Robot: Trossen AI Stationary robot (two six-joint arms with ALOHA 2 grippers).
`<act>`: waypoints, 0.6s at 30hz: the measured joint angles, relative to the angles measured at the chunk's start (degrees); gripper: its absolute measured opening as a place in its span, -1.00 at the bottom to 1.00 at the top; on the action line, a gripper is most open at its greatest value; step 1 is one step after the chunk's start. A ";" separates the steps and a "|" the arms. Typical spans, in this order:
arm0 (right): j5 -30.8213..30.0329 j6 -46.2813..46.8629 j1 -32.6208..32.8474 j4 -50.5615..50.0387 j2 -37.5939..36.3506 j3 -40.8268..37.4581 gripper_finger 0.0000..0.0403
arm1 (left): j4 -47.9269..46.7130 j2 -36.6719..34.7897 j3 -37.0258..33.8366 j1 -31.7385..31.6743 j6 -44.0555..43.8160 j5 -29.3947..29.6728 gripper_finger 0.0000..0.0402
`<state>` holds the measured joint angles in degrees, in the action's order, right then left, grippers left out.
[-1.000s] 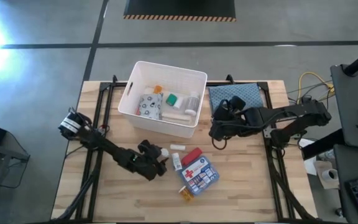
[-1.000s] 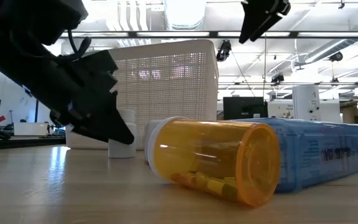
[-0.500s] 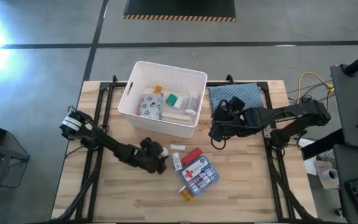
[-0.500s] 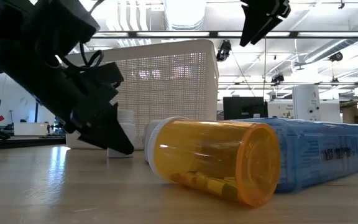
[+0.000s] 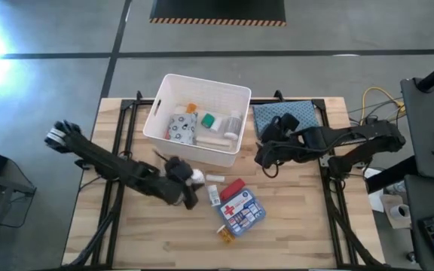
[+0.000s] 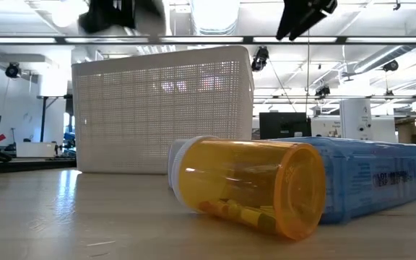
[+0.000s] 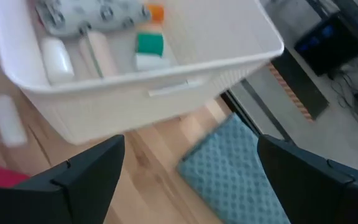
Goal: Pick & place medical supplies in basket/bin
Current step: Put the small white pill bottle into the white bin, then put the small blue pill bottle into the white bin
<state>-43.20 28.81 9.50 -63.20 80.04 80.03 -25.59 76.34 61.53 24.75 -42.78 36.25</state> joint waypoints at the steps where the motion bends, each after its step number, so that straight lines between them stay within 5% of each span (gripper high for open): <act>1: 0.02 -0.73 0.00 1.05 -0.74 0.02 0.74 | -1.38 -1.42 2.74 0.09 2.64 2.99 -0.23; 6: -0.51 -2.36 0.00 6.21 -3.63 -0.19 0.64 | 0.44 -4.53 10.33 -7.02 31.43 17.09 -0.23; 8: -0.51 -1.28 0.00 7.41 -4.14 -0.24 0.62 | 0.09 -4.72 11.51 -15.60 36.33 13.81 -0.17; 12: -0.03 1.70 0.23 7.52 -4.24 -0.28 0.63 | -0.21 -3.58 12.46 -32.31 32.70 -2.31 0.13; 15: 2.02 4.84 1.05 7.10 -3.69 -0.54 0.67 | -2.59 -2.92 13.87 -38.25 30.07 -11.79 0.38; 18: 4.32 7.96 2.64 4.73 -3.13 -1.48 0.72 | -8.86 -2.95 17.08 -39.34 26.35 -12.15 0.55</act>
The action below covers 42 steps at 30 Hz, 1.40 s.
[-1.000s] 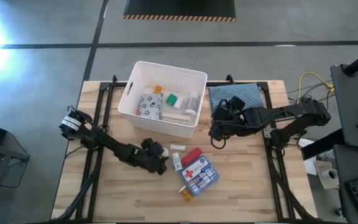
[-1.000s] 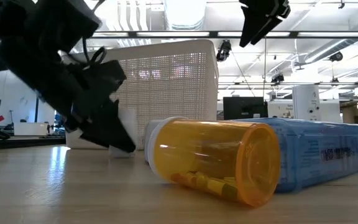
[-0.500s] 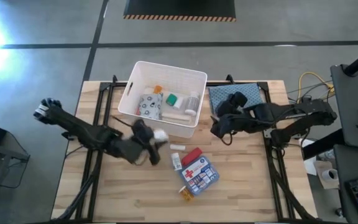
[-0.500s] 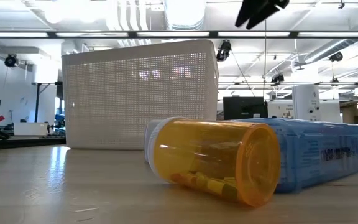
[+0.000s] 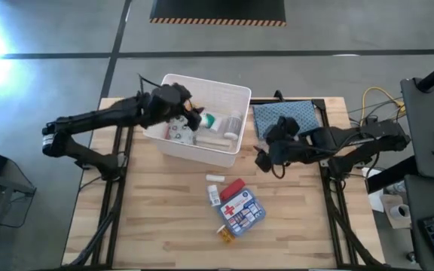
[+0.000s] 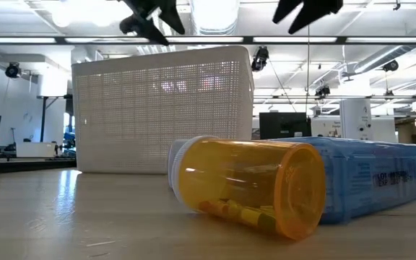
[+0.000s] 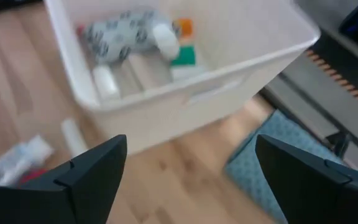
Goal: Pick & place medical supplies in basket/bin
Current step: Put the small blue pill bottle into the white bin
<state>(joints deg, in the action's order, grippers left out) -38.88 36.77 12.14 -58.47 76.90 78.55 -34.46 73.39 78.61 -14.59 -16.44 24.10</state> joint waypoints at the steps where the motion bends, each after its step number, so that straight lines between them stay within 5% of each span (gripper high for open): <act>1: 0.59 0.82 0.68 -0.80 0.11 -0.43 0.74 | -2.63 -0.14 1.54 0.00 -1.36 -0.03 0.58; 7: 10.21 7.91 2.38 -3.83 -0.02 -6.41 0.77 | -20.10 -0.47 9.04 9.72 -16.18 -2.80 0.59; 10: 12.00 14.23 0.80 -4.10 -0.07 -10.09 0.75 | -25.08 -0.47 7.13 19.32 -34.47 -2.53 0.56; 15: 13.25 23.10 -3.93 -4.25 -0.35 -13.12 0.76 | -18.29 0.93 -5.37 37.46 -66.13 7.11 0.51; 19: 14.08 24.06 -5.30 -5.20 -0.55 -12.05 0.76 | -5.23 4.44 -15.65 42.97 -86.22 11.86 0.50; 25: 13.91 21.78 -5.44 -6.08 -0.57 -9.06 0.75 | 15.38 16.23 -19.98 42.58 -89.59 11.61 0.50; 35: 15.25 23.43 -5.19 -11.63 -0.57 -7.94 0.75 | -2.19 37.28 1.09 41.18 -88.88 6.83 0.50; 42: 16.17 25.05 -1.64 -13.79 -1.22 -7.94 0.75 | -9.02 42.24 6.98 39.87 -89.85 5.06 0.50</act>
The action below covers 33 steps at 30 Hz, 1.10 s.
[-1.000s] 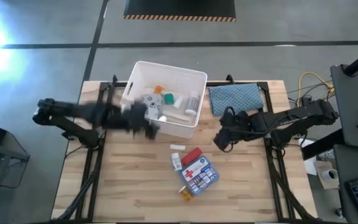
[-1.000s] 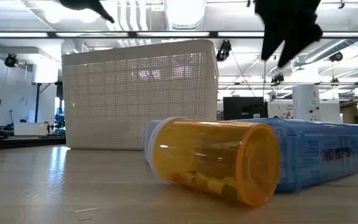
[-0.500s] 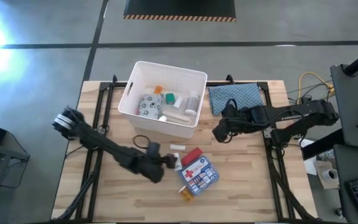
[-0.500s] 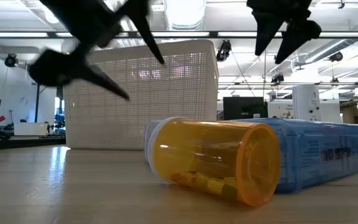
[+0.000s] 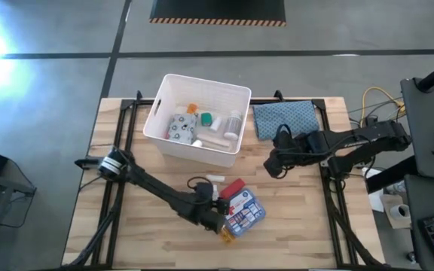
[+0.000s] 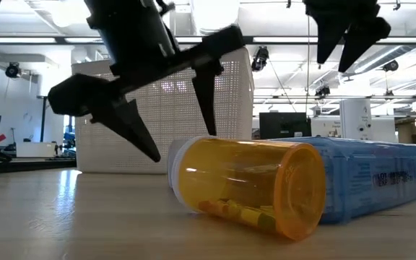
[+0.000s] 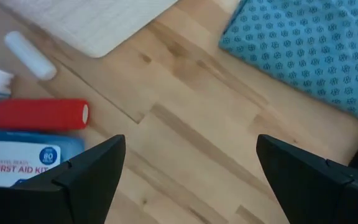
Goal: Pick & place medical supplies in basket/bin
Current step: Put the small blue pill bottle into the white bin
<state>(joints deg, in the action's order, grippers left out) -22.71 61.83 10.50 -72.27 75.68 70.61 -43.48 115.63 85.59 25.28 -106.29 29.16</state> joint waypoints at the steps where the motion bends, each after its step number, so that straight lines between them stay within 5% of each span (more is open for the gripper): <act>1: -0.41 0.30 0.62 0.00 -0.17 -0.02 0.75 | 0.20 0.04 -0.53 -0.41 -1.02 -0.08 0.50; 9: -3.18 2.57 3.66 -0.04 -0.98 -0.07 0.75 | 0.02 -0.26 -4.08 -3.34 0.43 -5.36 0.43; 18: -4.16 -0.60 4.74 -0.80 -1.38 -0.13 0.75 | -2.25 -3.05 -4.99 -2.12 11.22 -10.55 -0.28; 21: -3.58 -2.30 5.31 -0.86 -1.38 -0.27 0.75 | -3.37 -8.39 -3.15 -0.89 14.57 -10.01 -0.37; 25: -4.10 -4.61 5.62 -0.81 -1.89 0.14 0.75 | -3.20 -18.63 0.01 1.88 18.54 2.40 -0.36; 30: -7.01 -5.04 6.87 0.21 -4.80 1.68 0.75 | -3.11 -31.71 3.10 2.57 35.92 32.70 -0.25; 33: -8.71 -5.64 6.76 2.05 -6.83 2.50 0.75 | -3.08 -38.34 2.39 -4.14 50.65 35.41 -0.26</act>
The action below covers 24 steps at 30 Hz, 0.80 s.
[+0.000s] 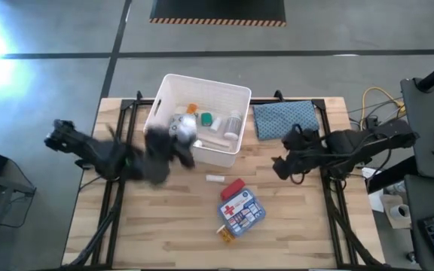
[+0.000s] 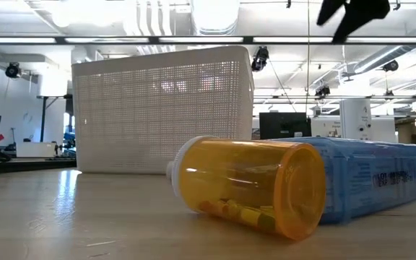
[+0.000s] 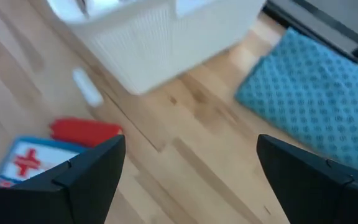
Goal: Pick & place medical supplies in basket/bin
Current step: Put the small blue pill bottle into the white bin, then put the white gauze roll into the white bin
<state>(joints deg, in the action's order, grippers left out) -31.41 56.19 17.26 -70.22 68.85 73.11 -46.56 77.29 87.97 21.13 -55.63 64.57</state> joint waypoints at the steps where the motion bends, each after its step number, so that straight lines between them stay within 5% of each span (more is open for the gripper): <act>1: -0.20 -0.49 -0.07 0.76 -0.59 0.21 0.75 | 0.03 -1.43 -0.44 -3.48 6.76 -1.89 -0.26; 3: -0.21 -2.30 -0.15 2.68 -1.31 0.41 0.75 | 0.14 -3.22 -1.42 -11.14 16.68 -7.78 -0.26; 7: 1.22 -2.81 -0.11 4.49 -1.89 0.52 0.75 | 3.03 -3.69 -2.15 -26.64 22.41 -23.23 -0.20; 12: 3.08 0.37 1.34 4.37 -1.05 -0.04 0.75 | 1.95 -1.73 -1.88 -35.98 27.73 -34.74 0.05; 19: 2.52 6.46 6.35 3.03 -0.39 -2.07 0.68 | 1.39 -3.50 -0.70 -35.44 34.05 -39.04 0.36; 24: 1.36 6.38 8.04 2.89 -0.62 -2.83 0.61 | 1.51 -5.30 -0.96 -21.57 33.84 -41.58 0.34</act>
<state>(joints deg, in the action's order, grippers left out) -30.05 62.57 25.30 -67.33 68.23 70.27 -45.05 71.99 87.02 -0.44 -21.79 22.99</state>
